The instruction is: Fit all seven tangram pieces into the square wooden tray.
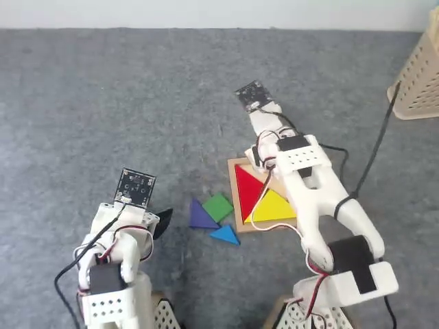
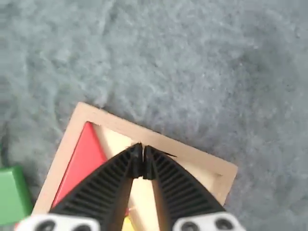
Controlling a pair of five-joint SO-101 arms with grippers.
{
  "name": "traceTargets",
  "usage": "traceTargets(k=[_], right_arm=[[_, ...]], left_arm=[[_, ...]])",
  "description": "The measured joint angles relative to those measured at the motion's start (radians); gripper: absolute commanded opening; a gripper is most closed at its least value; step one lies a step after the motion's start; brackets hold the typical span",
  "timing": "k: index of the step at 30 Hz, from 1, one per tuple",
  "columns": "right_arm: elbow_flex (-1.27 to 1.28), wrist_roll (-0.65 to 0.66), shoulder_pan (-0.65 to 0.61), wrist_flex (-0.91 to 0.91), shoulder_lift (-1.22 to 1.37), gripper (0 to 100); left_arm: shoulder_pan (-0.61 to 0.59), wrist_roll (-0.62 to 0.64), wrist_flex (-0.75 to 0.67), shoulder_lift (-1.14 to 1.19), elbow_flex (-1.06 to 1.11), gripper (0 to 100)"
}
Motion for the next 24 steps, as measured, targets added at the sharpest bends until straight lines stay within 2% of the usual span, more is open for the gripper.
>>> traceTargets(k=[6,24], right_arm=[[0.000,-0.048,-0.005,0.000,0.005,0.7],[0.000,-0.055,-0.055,0.000,0.091,0.7]], left_arm=[[0.000,0.000,0.000,0.000,0.000,35],[0.000,0.000,0.000,0.000,0.000,35]])
